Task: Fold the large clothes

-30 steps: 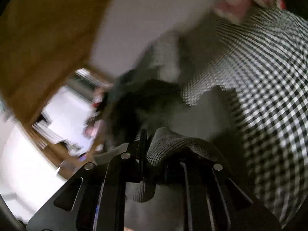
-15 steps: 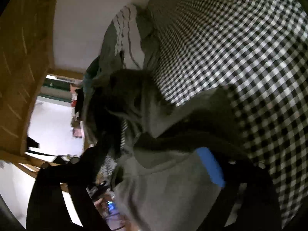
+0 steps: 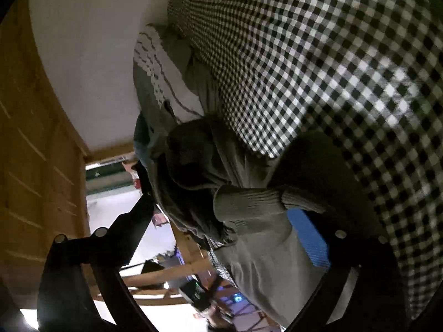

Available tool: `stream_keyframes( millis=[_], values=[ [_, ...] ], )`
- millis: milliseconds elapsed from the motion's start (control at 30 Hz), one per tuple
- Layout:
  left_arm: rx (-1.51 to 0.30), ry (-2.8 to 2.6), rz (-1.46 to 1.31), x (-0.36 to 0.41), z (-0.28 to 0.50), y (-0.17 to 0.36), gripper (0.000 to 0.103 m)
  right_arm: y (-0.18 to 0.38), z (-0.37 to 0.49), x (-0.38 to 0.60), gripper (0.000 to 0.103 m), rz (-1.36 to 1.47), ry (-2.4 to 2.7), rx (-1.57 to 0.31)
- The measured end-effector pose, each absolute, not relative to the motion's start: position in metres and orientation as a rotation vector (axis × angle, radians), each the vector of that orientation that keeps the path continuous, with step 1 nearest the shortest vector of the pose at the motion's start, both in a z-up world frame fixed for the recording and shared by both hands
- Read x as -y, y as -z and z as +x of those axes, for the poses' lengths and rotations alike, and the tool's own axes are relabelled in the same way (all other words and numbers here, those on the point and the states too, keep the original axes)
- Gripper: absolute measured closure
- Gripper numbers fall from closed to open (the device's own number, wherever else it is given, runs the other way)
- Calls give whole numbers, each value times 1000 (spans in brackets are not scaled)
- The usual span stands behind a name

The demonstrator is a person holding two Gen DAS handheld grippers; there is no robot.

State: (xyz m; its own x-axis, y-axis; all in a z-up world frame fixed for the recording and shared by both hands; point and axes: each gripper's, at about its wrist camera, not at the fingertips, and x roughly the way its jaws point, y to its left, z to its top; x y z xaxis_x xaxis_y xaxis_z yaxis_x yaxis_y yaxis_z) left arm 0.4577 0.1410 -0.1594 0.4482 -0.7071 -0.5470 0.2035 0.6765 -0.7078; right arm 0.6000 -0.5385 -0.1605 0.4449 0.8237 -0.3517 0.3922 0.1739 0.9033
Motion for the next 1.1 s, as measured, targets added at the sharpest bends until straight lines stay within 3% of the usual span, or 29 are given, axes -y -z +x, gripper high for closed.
stream_keyframes(
  millis=[133, 300, 400, 467, 633, 733, 867, 967, 1100],
  values=[
    [-938, 482, -281, -47, 460, 177, 5, 161, 611, 531, 3, 1422, -414, -1205],
    [-871, 283, -210, -32, 465, 216, 6, 159, 607, 554, 3, 1514, -423, -1228],
    [-878, 251, -118, -21, 461, 217, 6, 133, 591, 591, 3, 1383, -222, -1155],
    [-912, 242, -149, -25, 466, 214, 6, 100, 586, 594, 3, 1176, -178, -1090],
    [-960, 13, -227, -12, 475, 193, 6, 37, 538, 477, 3, 183, -78, -912],
    [-992, -81, -256, -6, 480, 204, 6, 68, 508, 404, 3, -80, -105, -910],
    [-929, -114, -105, 11, 478, 215, 5, 136, 500, 353, 3, -203, -135, -1035],
    [-929, -101, -131, 4, 476, 214, 4, 161, 510, 369, 2, -79, -161, -1043],
    [-938, -103, -119, 6, 481, 213, 4, 152, 516, 370, 3, -66, -156, -1095]
  ],
)
